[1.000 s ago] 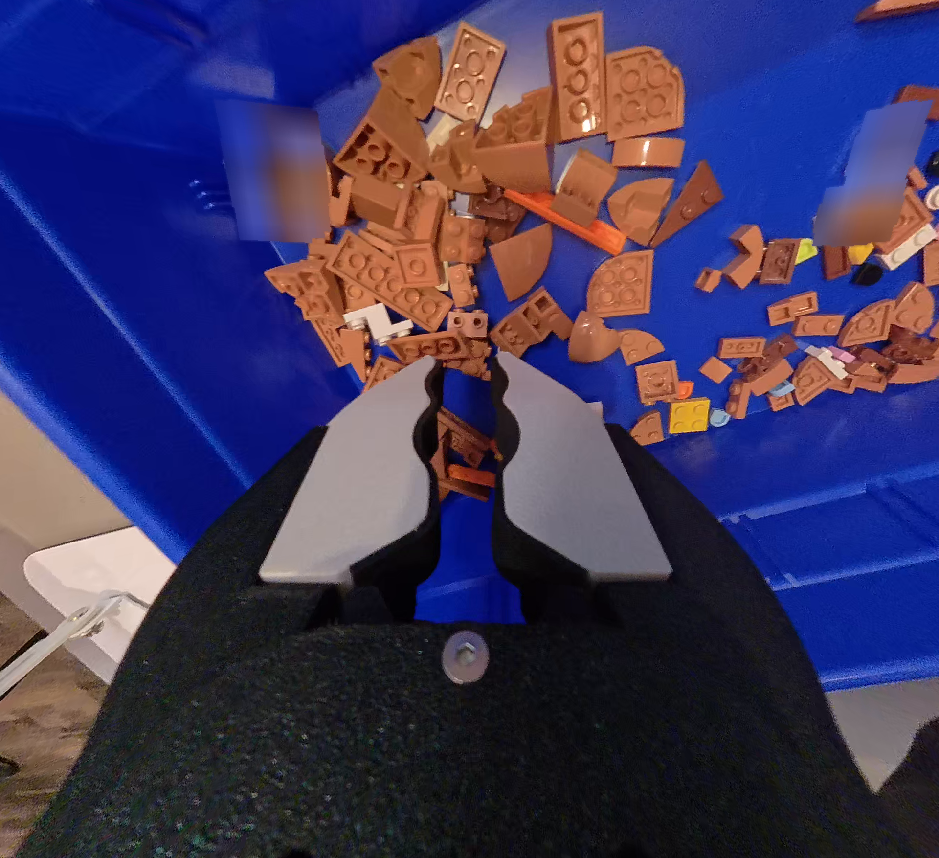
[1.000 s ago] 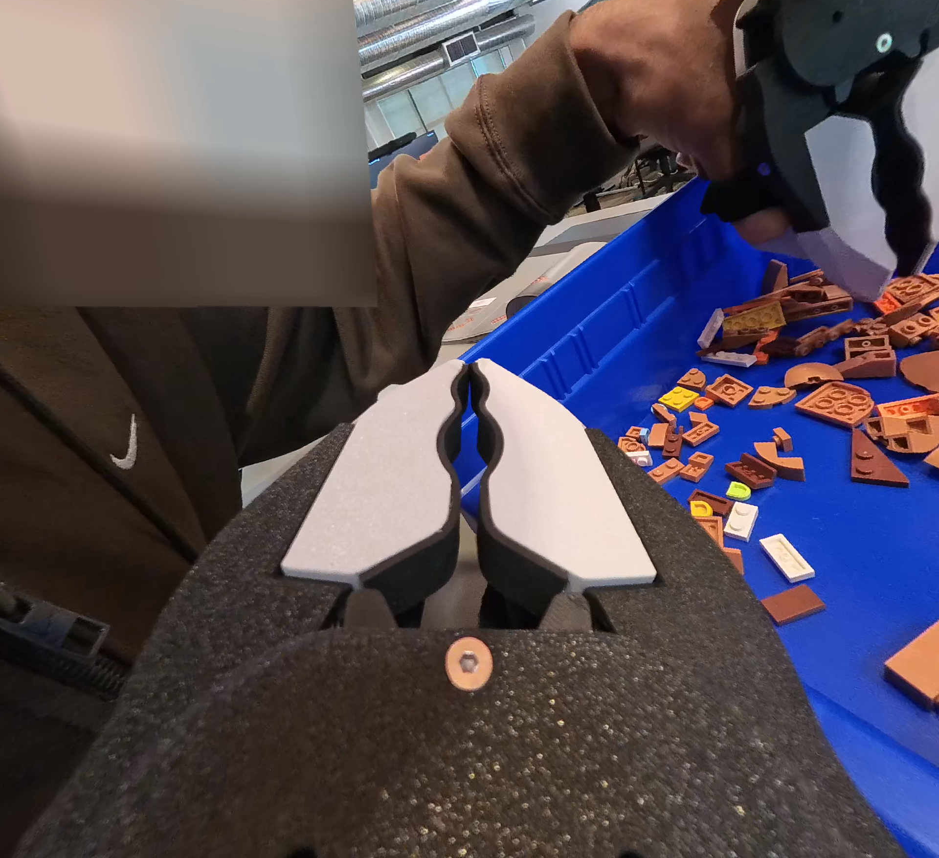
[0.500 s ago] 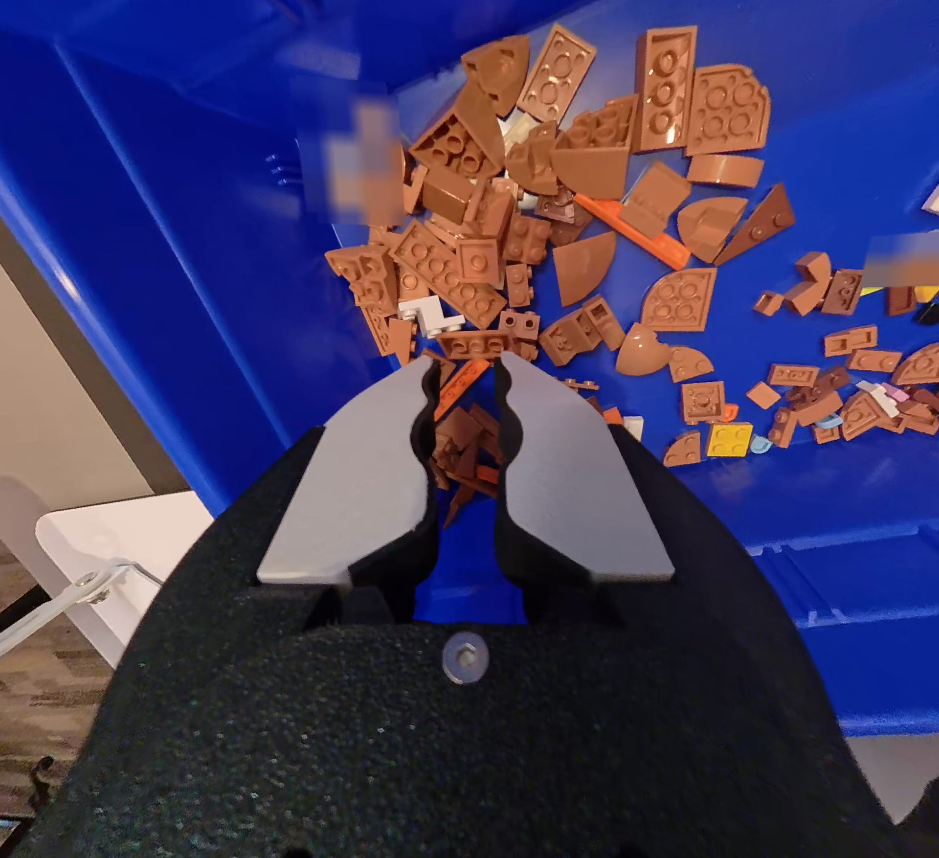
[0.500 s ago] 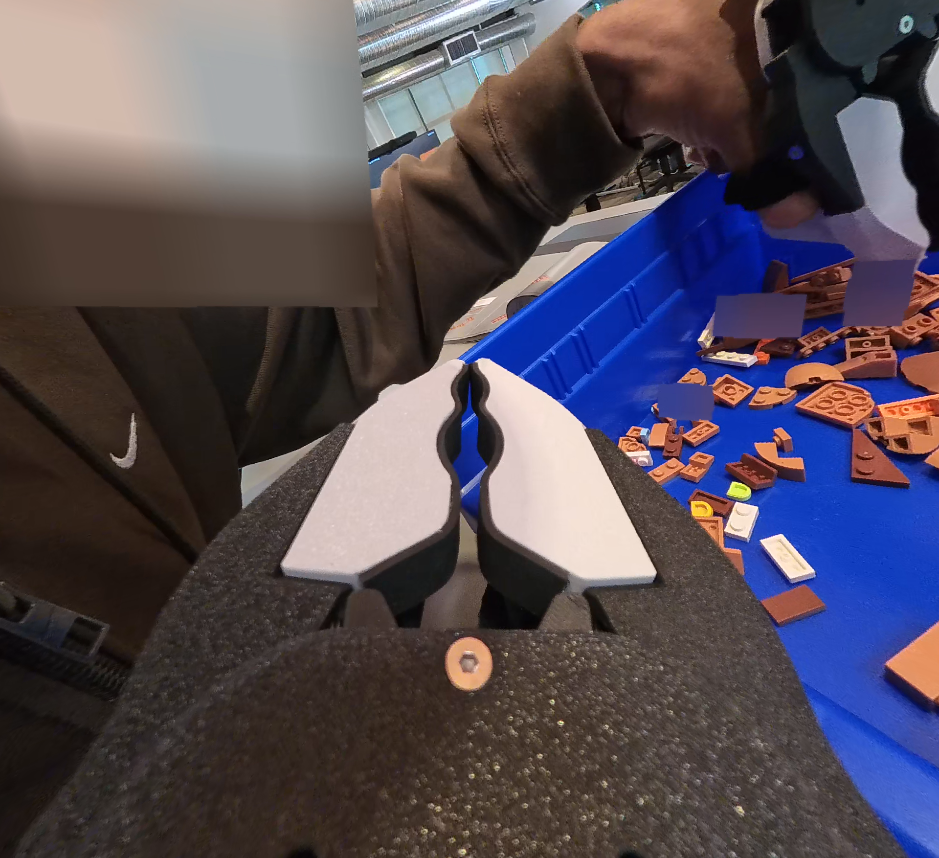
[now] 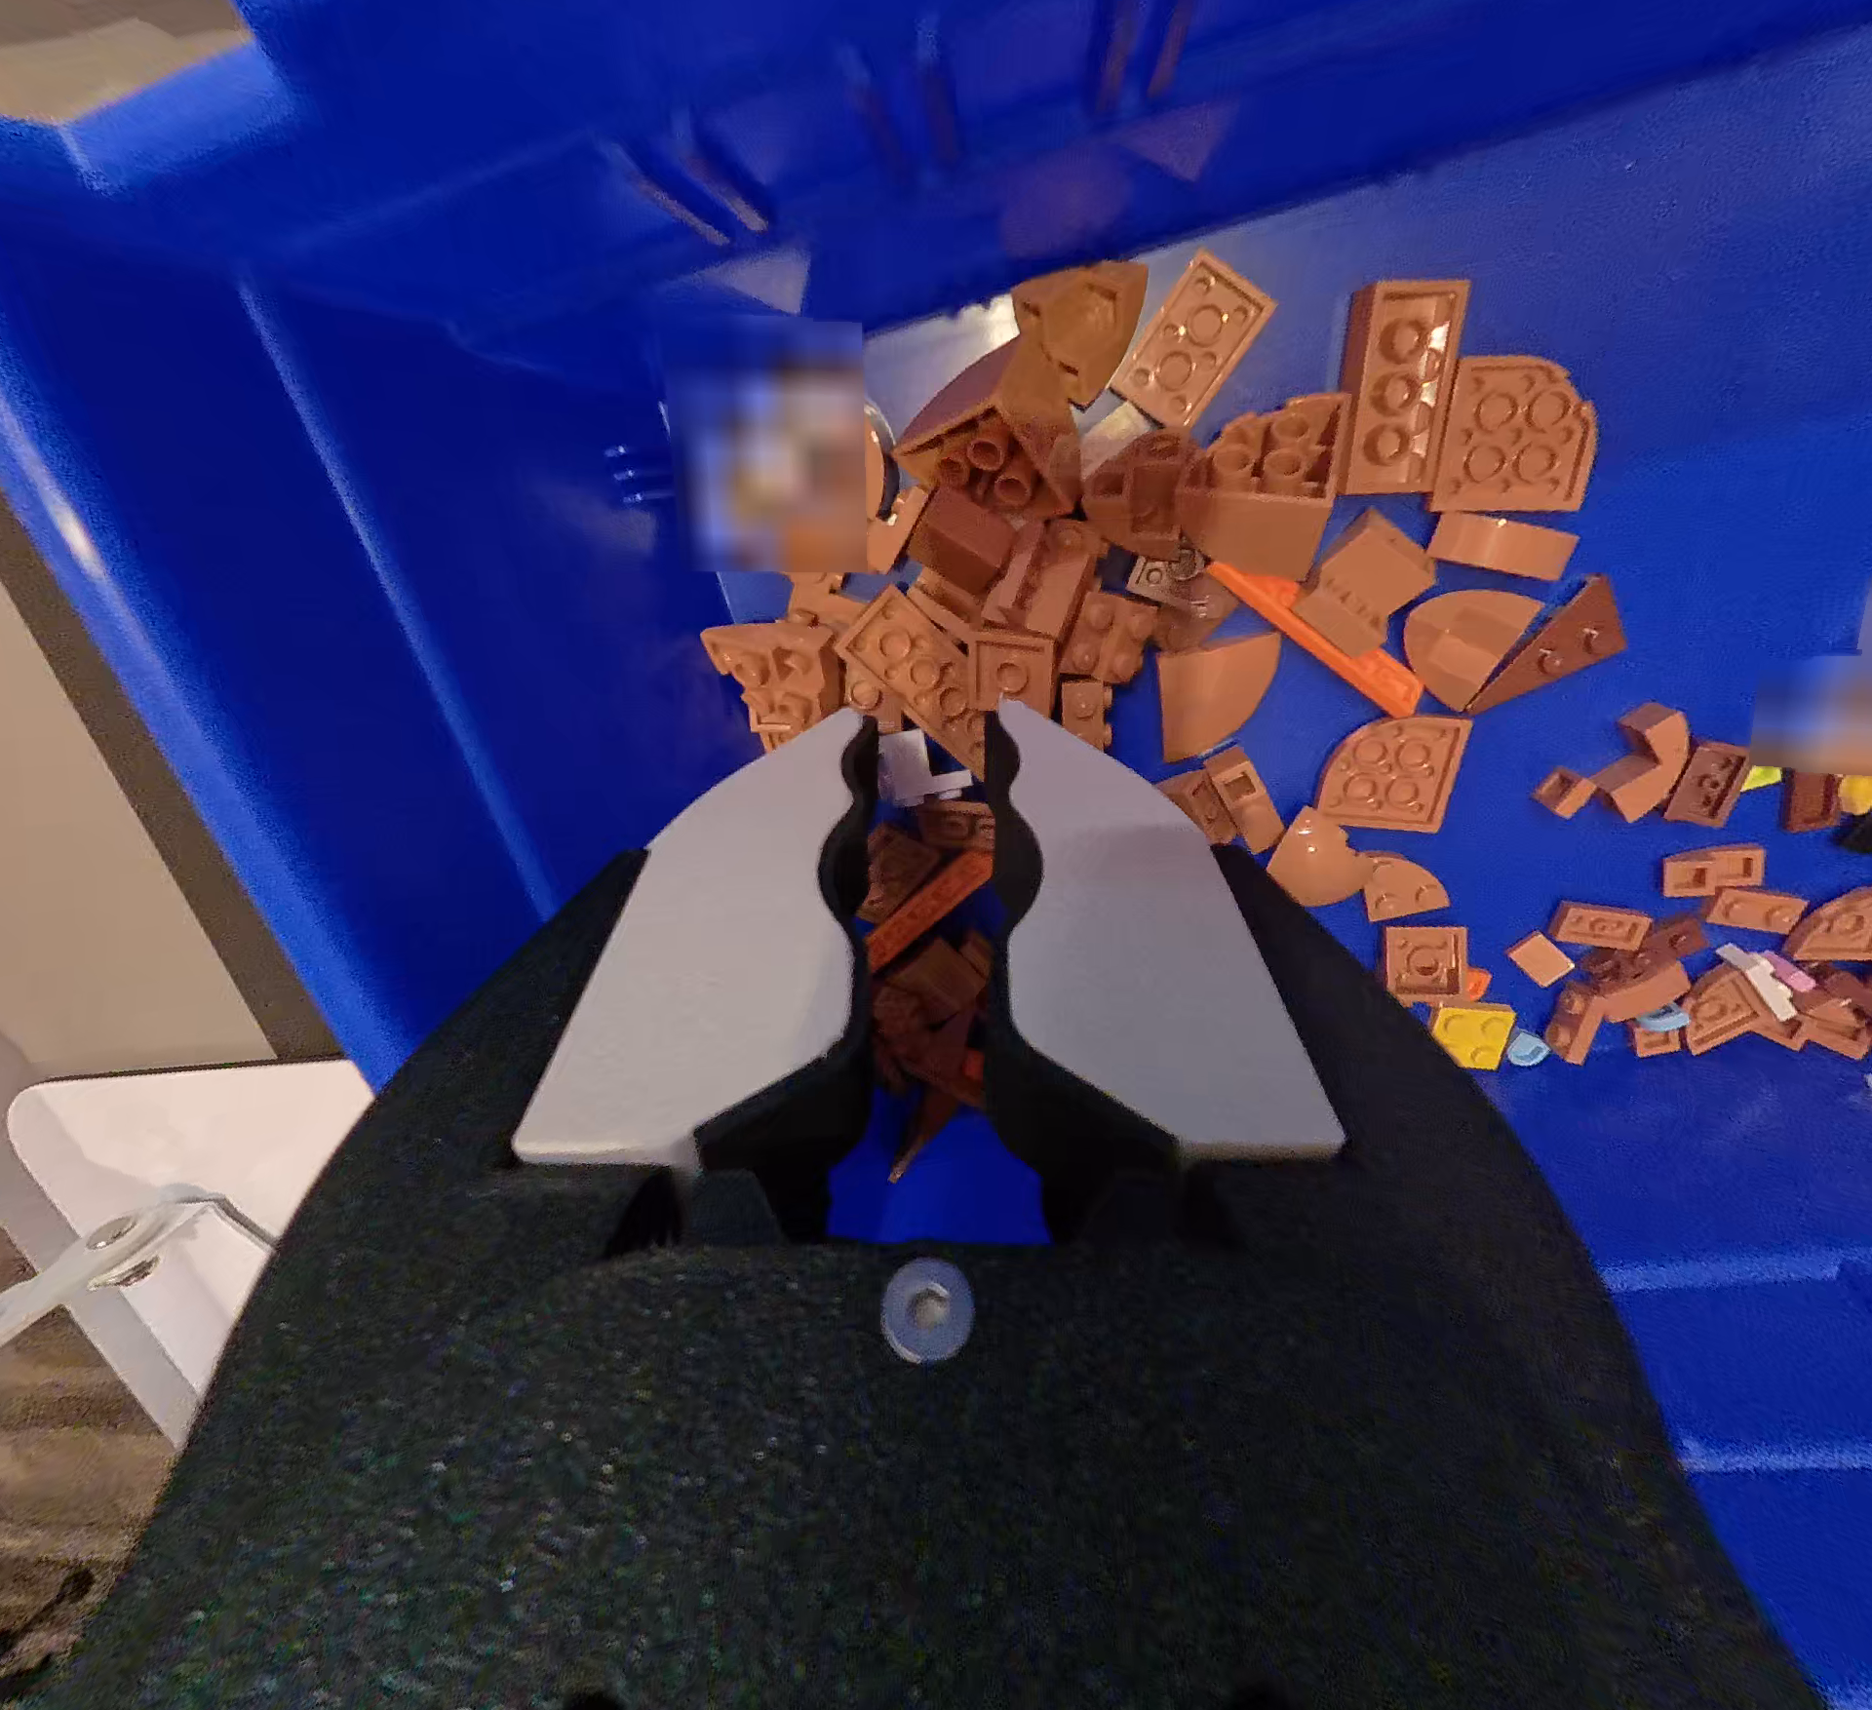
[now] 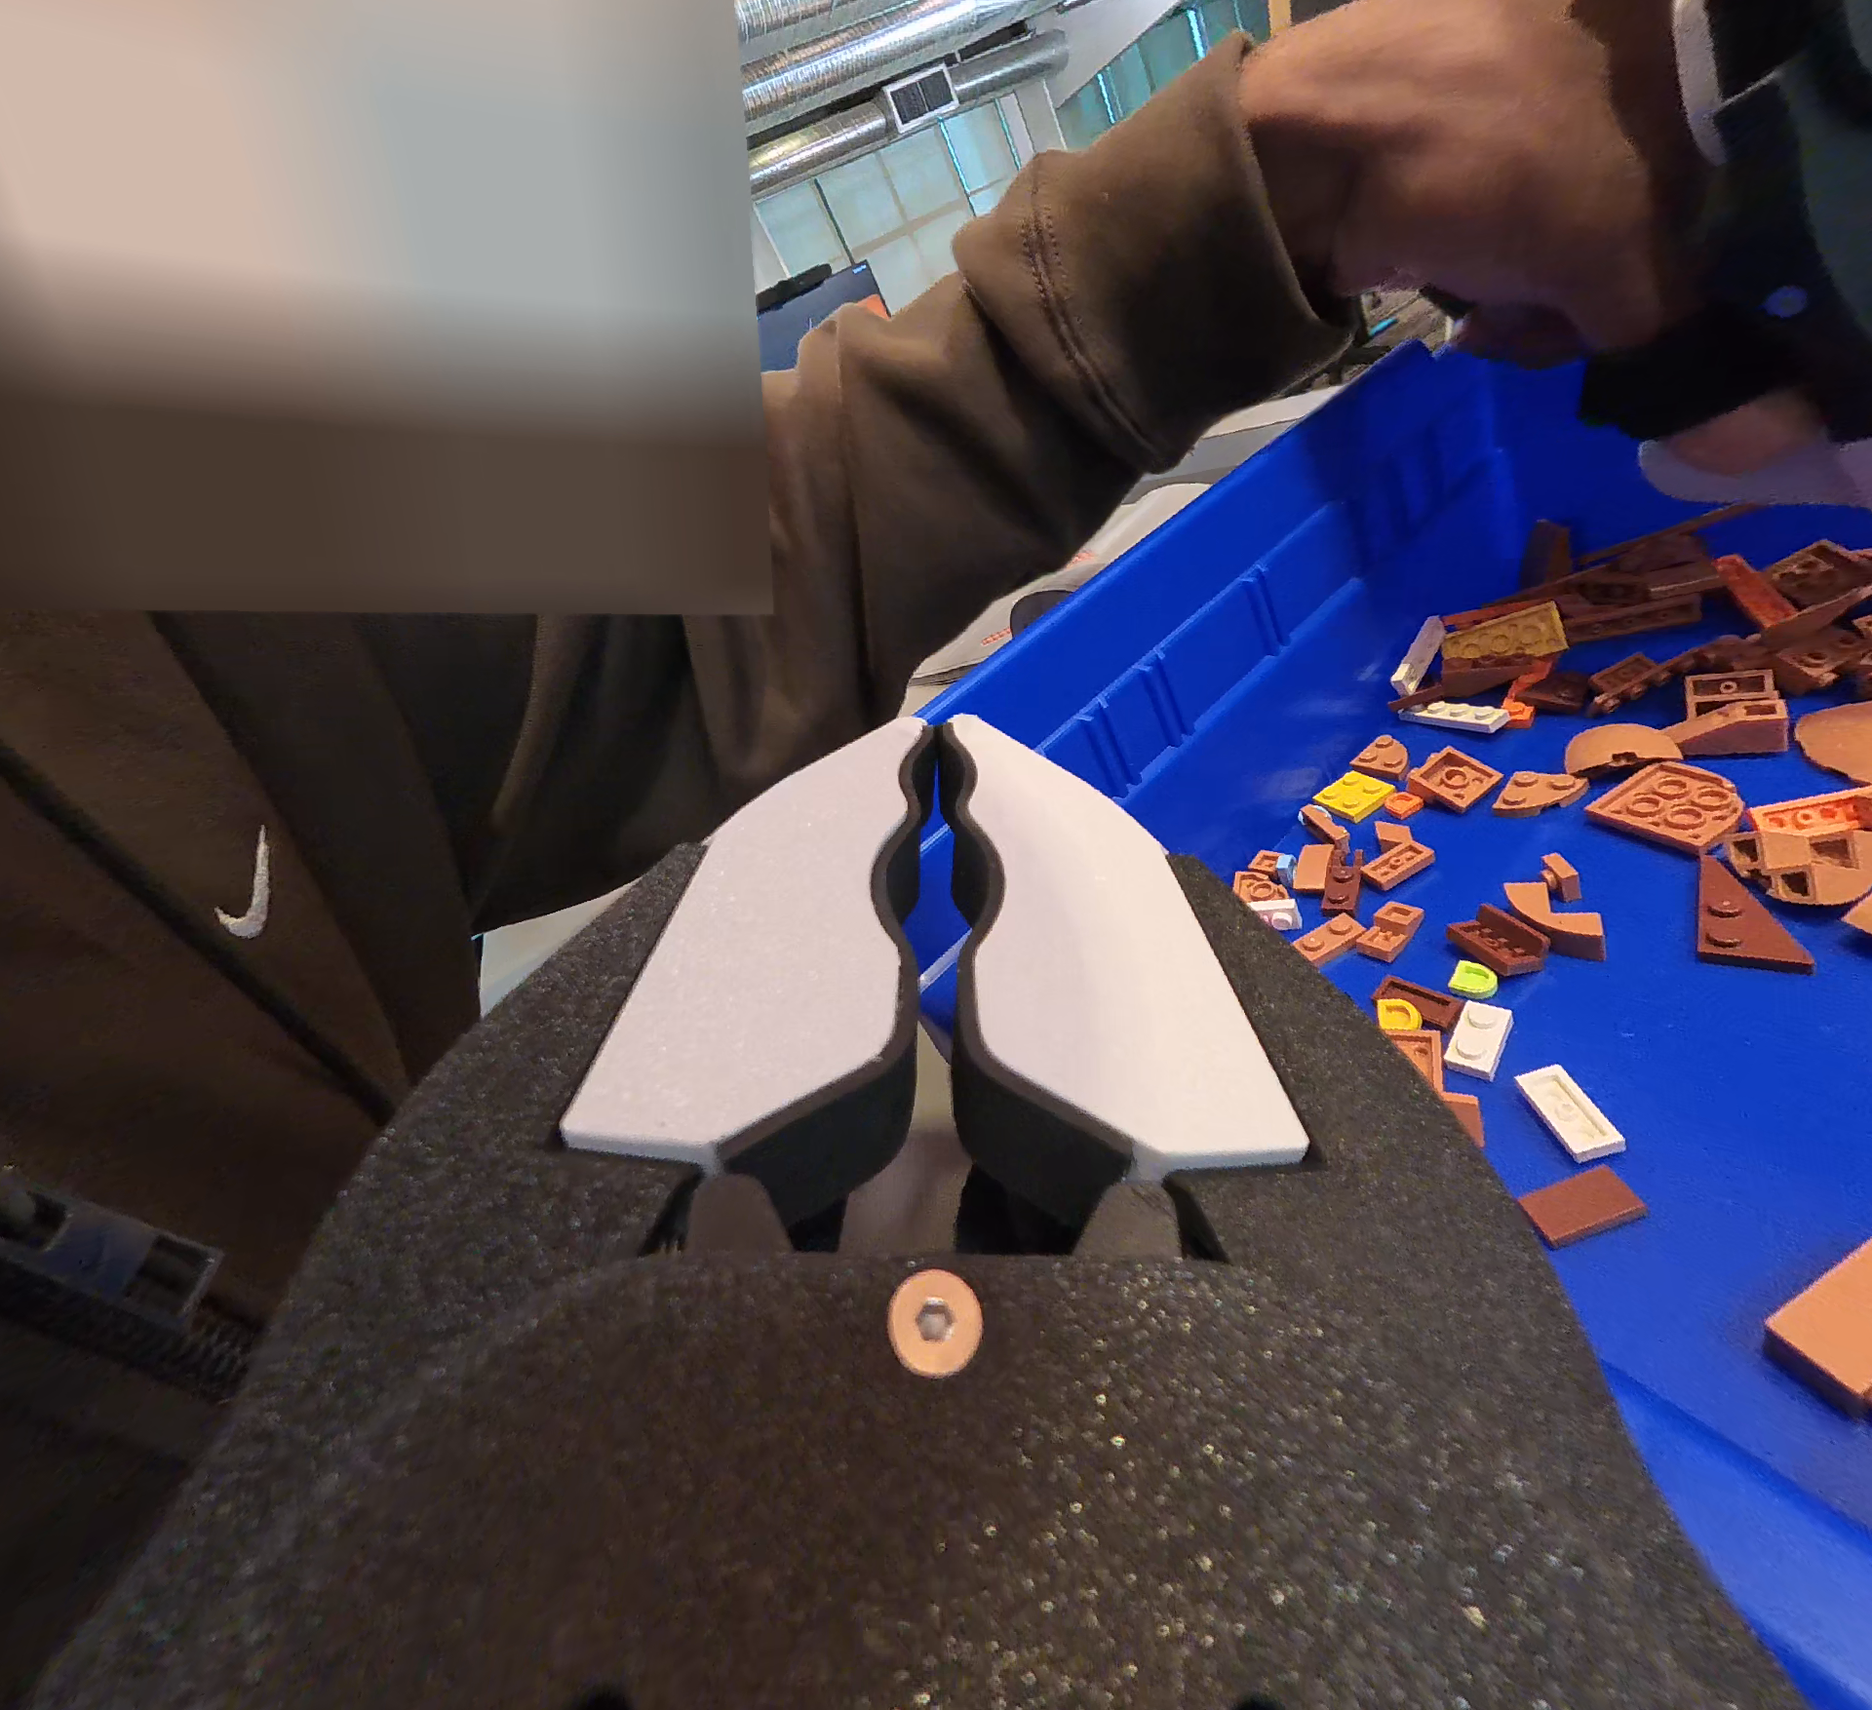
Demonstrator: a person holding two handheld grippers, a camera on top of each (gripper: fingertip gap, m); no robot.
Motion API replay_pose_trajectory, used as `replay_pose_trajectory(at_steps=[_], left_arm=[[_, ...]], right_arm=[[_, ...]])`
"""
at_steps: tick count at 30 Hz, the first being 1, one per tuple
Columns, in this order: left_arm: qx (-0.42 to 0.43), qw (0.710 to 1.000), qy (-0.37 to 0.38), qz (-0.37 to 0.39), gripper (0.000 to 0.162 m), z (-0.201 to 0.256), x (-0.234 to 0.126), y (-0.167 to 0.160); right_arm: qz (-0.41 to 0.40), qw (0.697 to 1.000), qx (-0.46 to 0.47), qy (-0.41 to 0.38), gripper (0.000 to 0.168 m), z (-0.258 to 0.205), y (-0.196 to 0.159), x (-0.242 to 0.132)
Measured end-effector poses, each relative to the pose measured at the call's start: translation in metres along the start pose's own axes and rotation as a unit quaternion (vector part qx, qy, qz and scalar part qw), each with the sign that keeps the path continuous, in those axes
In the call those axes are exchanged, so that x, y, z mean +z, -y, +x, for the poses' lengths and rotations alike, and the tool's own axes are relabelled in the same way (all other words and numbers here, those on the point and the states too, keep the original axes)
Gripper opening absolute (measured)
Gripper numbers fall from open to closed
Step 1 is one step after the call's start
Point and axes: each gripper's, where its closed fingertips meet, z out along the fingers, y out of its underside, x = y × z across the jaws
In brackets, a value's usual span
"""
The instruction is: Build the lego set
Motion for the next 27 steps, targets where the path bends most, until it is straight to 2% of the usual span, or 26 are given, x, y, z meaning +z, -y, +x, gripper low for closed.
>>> replay_pose_trajectory(at_steps=[17, 26, 27], left_arm=[[-0.035, 0.999, 0.000, -0.011, 0.020, -0.0025, 0.0092, -0.0006], [-0.045, 0.999, -0.009, 0.003, 0.008, -0.0009, 0.0106, 0.0004], [-0.046, 0.999, -0.007, 0.006, 0.003, -0.0015, 0.0102, 0.0006]], right_arm=[[0.001, 1.000, -0.001, 0.000, 0.000, -0.0003, 0.0003, -0.0001], [0.001, 1.000, 0.000, 0.001, 0.000, -0.0003, 0.0005, -0.0001], [0.001, 1.000, 0.000, 0.001, 0.000, -0.0004, 0.0005, -0.0001]])
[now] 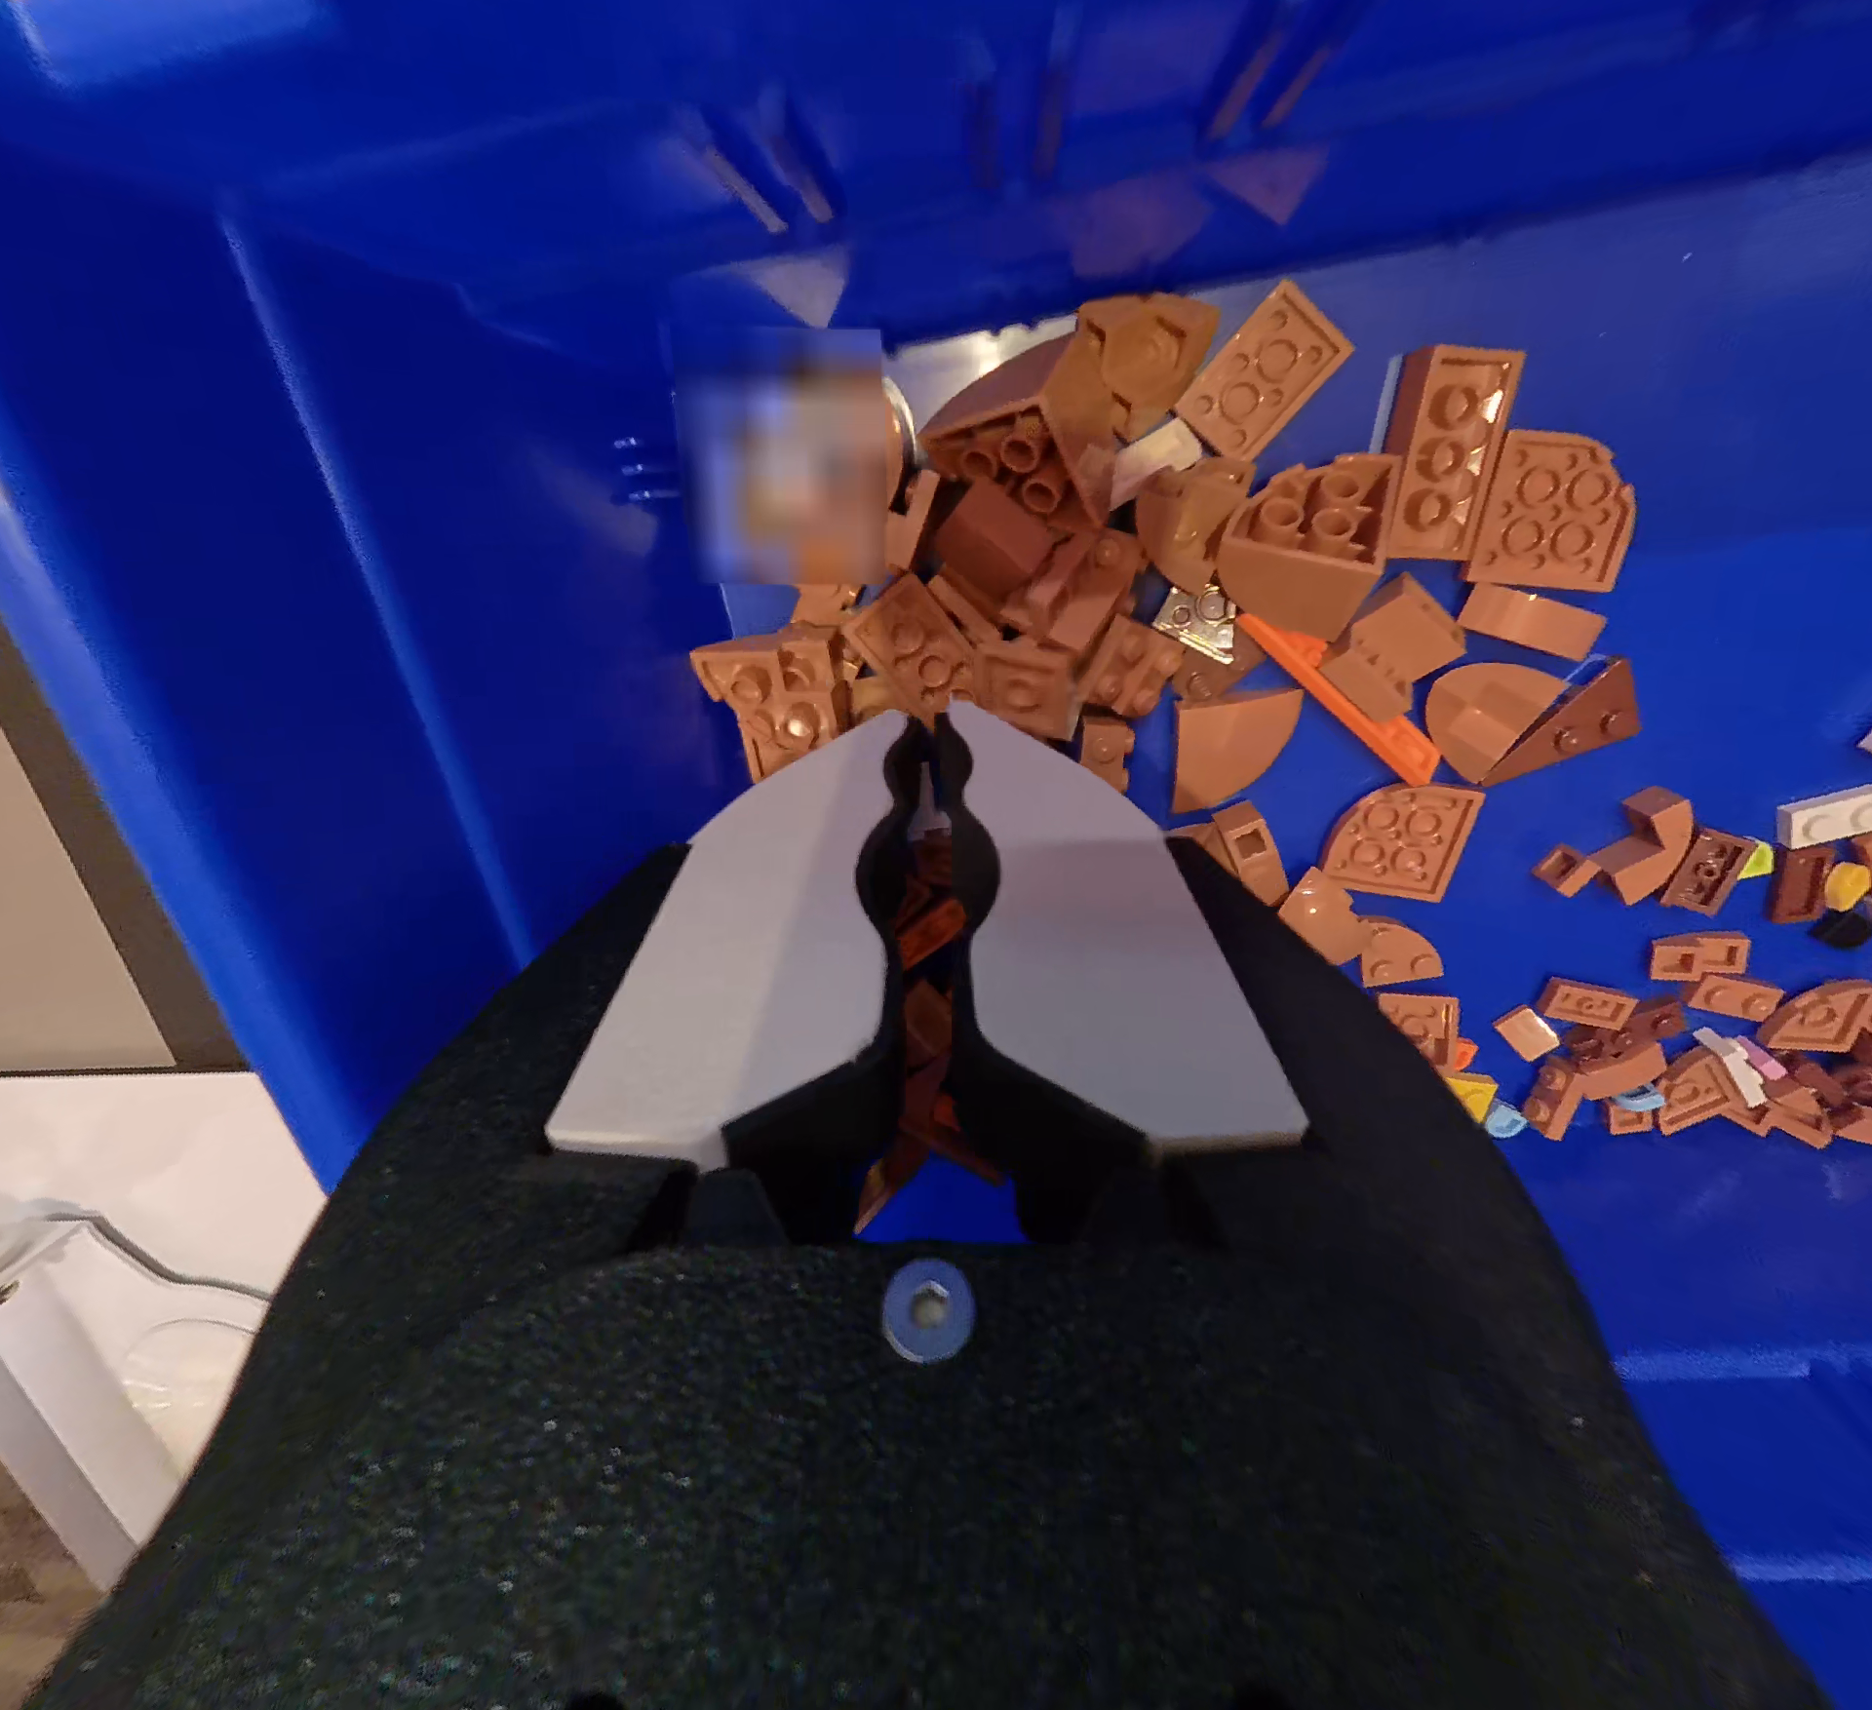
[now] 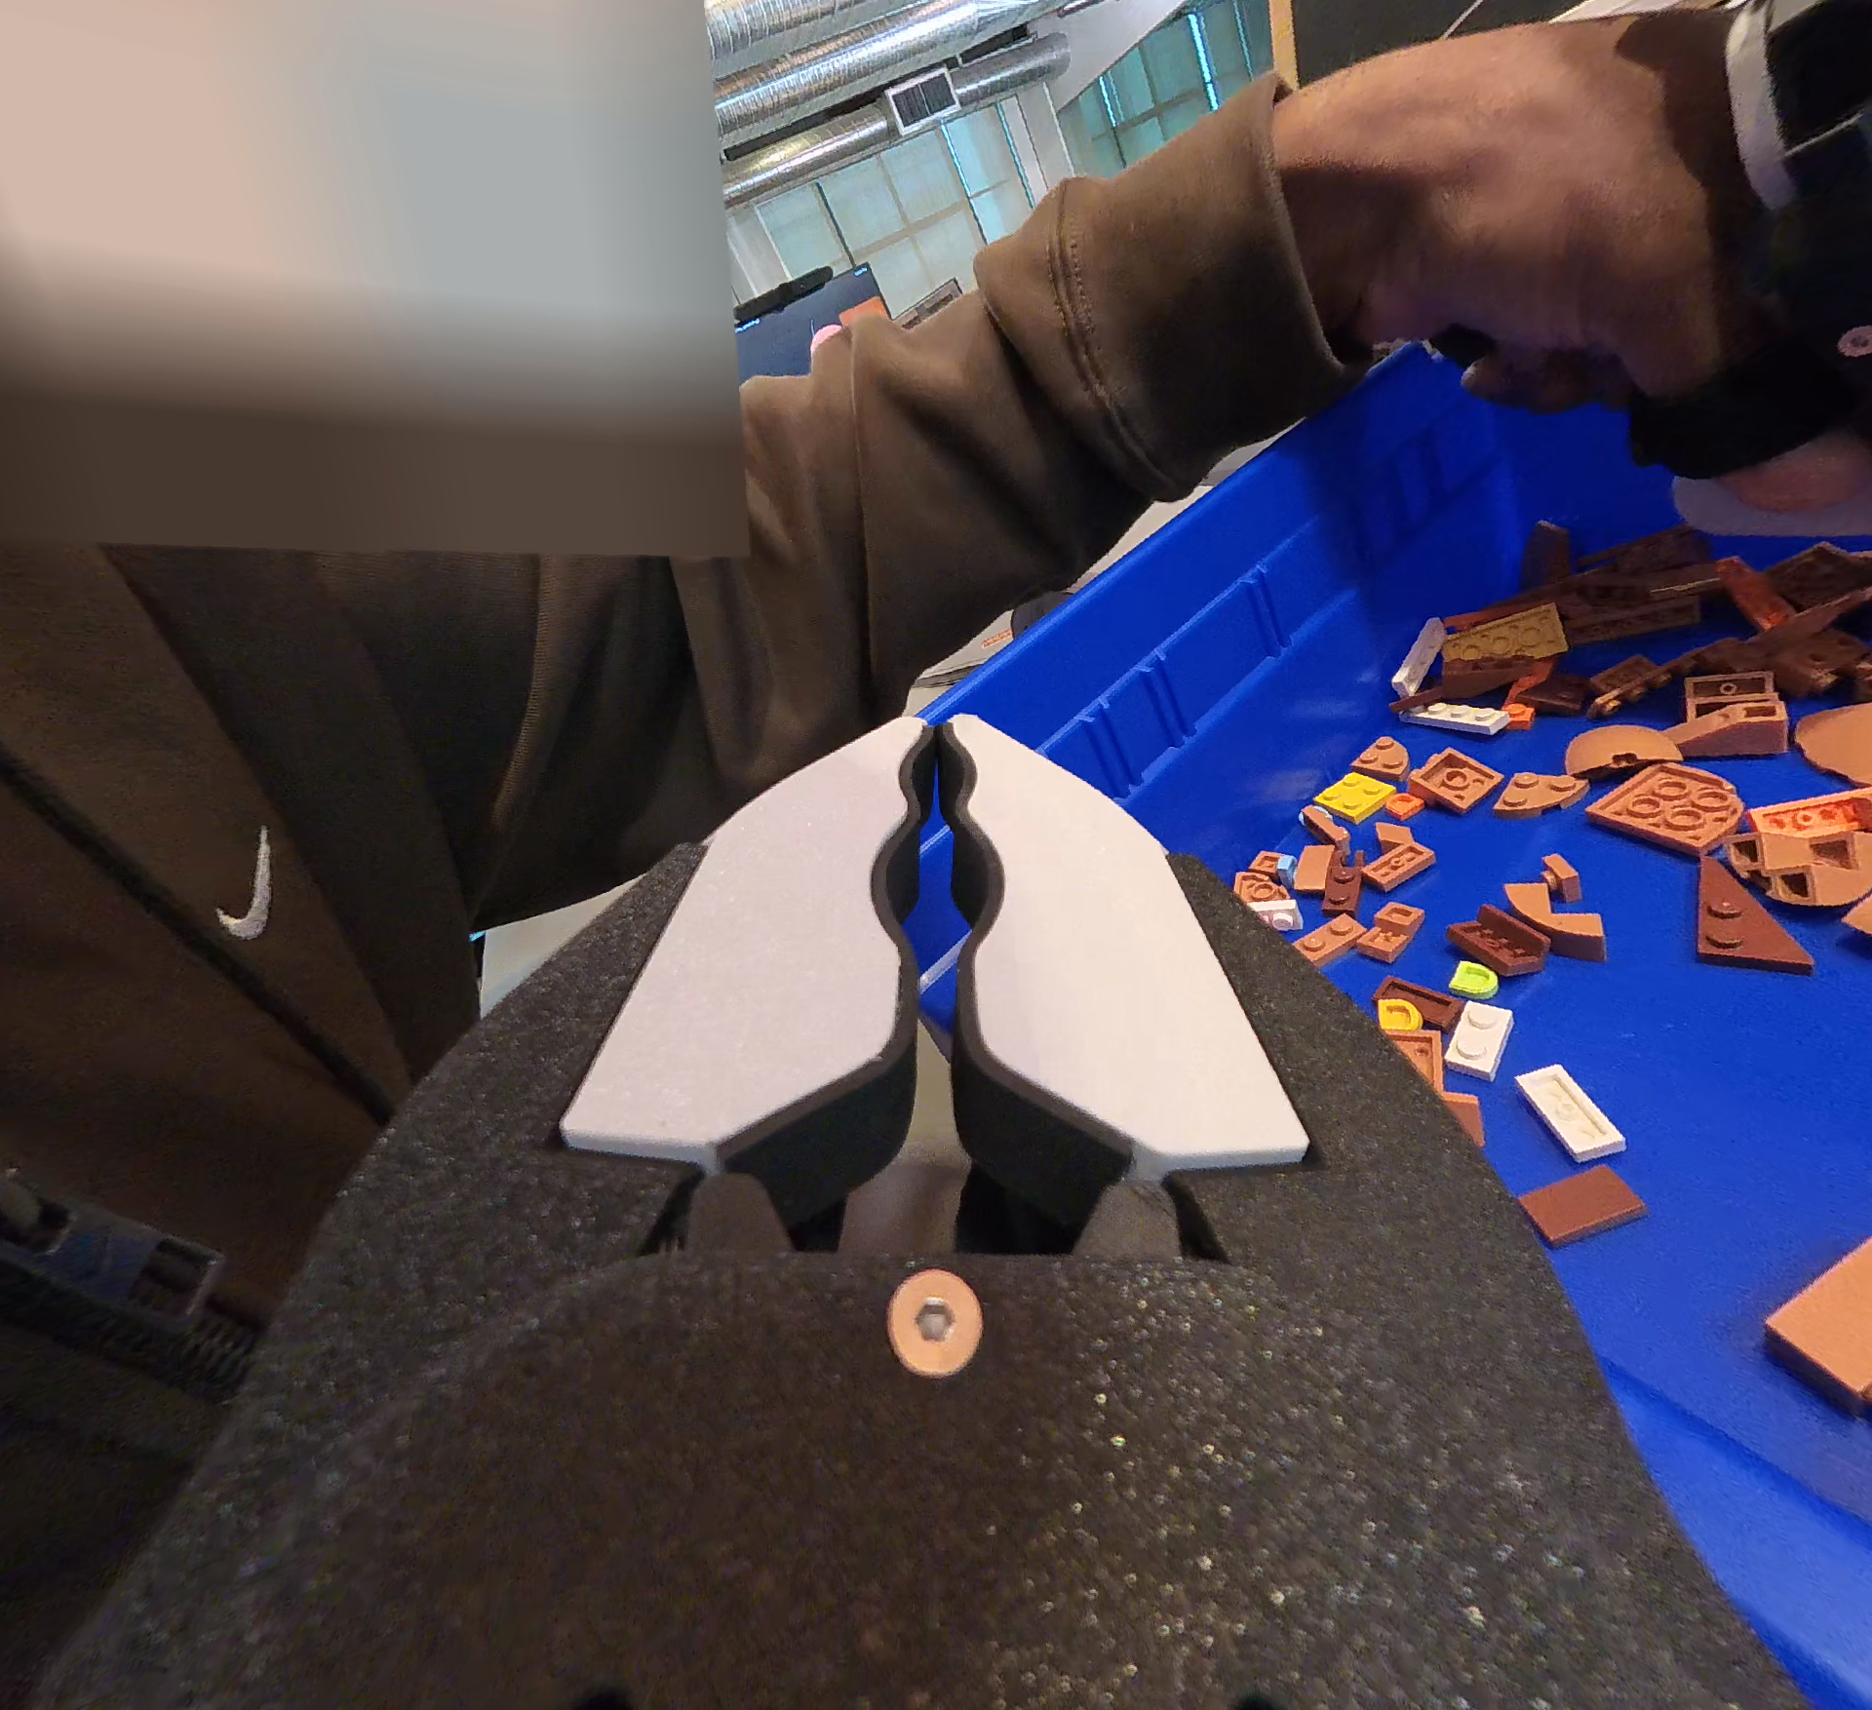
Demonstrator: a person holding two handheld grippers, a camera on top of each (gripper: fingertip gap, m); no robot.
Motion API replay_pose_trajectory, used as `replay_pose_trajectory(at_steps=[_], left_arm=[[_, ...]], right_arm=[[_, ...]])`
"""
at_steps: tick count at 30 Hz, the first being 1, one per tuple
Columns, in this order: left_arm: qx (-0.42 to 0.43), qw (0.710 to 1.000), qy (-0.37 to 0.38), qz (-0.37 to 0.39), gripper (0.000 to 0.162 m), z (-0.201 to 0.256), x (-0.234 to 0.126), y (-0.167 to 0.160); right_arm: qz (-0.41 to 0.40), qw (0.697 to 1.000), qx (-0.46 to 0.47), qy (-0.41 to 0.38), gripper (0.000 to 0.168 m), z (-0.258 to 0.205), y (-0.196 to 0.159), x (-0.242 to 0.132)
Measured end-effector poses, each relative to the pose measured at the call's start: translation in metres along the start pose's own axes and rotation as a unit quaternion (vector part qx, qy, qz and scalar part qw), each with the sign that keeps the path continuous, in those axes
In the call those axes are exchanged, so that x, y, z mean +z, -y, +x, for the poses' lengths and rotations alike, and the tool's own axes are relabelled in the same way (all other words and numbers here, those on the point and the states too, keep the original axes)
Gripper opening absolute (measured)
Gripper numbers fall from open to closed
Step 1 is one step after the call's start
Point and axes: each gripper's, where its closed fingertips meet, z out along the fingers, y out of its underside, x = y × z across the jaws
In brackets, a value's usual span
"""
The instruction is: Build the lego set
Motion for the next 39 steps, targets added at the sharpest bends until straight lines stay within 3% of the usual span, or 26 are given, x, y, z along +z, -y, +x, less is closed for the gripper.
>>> replay_pose_trajectory(at_steps=[15, 23, 31, 39], left_arm=[[-0.019, 0.997, 0.053, 0.051, 0.002, -0.003, -0.031, 0.004], [-0.040, 0.992, 0.087, 0.086, 0.006, 0.011, -0.064, -0.008], [-0.079, 0.982, 0.098, 0.141, 0.006, 0.038, -0.090, -0.013], [-0.150, 0.942, 0.142, 0.265, 0.005, 0.058, -0.121, -0.010]], right_arm=[[0.033, 0.998, -0.007, 0.049, 0.000, -0.017, 0.010, -0.005], [0.024, 0.996, -0.073, 0.046, 0.000, -0.033, 0.034, -0.034], [-0.014, 0.981, -0.189, -0.032, 0.000, 0.010, 0.087, -0.072], [-0.023, 0.962, -0.269, -0.037, 0.000, 0.053, 0.130, -0.049]])
